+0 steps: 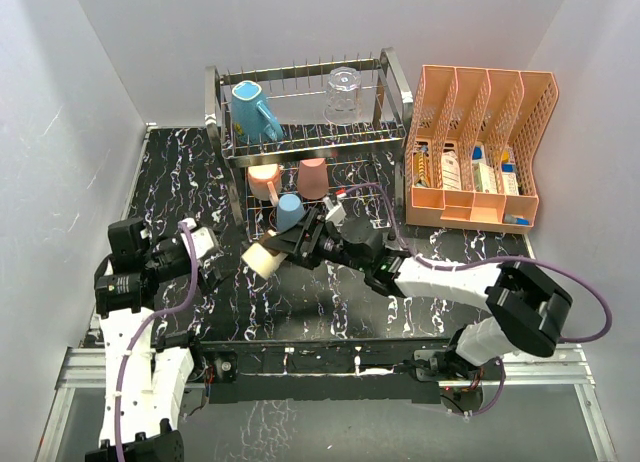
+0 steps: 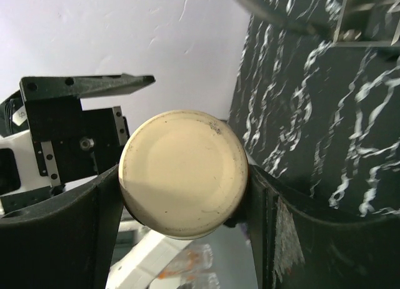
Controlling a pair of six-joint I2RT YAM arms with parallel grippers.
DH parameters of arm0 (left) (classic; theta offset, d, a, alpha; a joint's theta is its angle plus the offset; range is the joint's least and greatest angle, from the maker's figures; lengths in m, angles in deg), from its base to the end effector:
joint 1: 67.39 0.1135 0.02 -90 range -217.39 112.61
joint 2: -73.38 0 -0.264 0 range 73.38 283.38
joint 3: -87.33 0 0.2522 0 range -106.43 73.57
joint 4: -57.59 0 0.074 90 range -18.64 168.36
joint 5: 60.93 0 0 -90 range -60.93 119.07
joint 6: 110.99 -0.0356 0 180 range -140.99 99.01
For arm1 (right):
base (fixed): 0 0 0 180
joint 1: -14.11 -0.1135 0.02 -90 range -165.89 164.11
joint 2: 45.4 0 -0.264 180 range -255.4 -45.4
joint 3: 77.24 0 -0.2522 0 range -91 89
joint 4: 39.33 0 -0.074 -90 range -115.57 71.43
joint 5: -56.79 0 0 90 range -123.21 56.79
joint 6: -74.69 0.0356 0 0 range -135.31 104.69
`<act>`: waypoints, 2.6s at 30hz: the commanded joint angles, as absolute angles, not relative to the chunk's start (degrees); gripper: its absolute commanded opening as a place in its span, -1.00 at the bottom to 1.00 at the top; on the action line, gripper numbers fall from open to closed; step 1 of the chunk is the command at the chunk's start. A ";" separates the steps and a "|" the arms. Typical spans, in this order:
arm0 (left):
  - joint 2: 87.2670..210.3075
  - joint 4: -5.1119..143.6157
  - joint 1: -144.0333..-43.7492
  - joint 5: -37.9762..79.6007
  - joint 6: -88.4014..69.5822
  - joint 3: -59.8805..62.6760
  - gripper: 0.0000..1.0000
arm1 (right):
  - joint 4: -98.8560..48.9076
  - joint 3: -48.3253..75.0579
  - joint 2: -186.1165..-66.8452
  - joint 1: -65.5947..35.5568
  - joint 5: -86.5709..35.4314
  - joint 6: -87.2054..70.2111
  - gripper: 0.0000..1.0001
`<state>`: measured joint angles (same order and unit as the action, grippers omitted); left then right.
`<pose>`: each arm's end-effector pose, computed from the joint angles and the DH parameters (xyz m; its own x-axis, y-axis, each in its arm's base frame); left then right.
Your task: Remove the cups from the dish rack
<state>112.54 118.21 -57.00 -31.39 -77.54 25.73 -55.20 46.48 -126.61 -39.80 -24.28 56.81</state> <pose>0.1240 -0.0088 0.3199 0.1519 0.4461 -0.8820 0.8291 0.4283 0.3594 0.1818 0.2587 0.2509 -0.8742 0.3969 -0.2799 -0.1845 0.2617 0.9473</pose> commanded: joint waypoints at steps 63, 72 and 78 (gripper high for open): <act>195.34 115.15 -56.80 29.52 -38.49 -30.47 -1.00 | -16.35 40.02 -114.14 -36.74 -59.73 21.17 0.96; 198.77 118.57 -56.76 27.70 -39.07 -38.90 0.04 | -17.82 36.04 -118.72 -36.69 -60.15 16.88 0.96; 193.69 118.92 -56.03 25.70 -41.15 -42.15 0.25 | -20.99 31.12 -125.04 -36.69 -59.95 12.81 0.96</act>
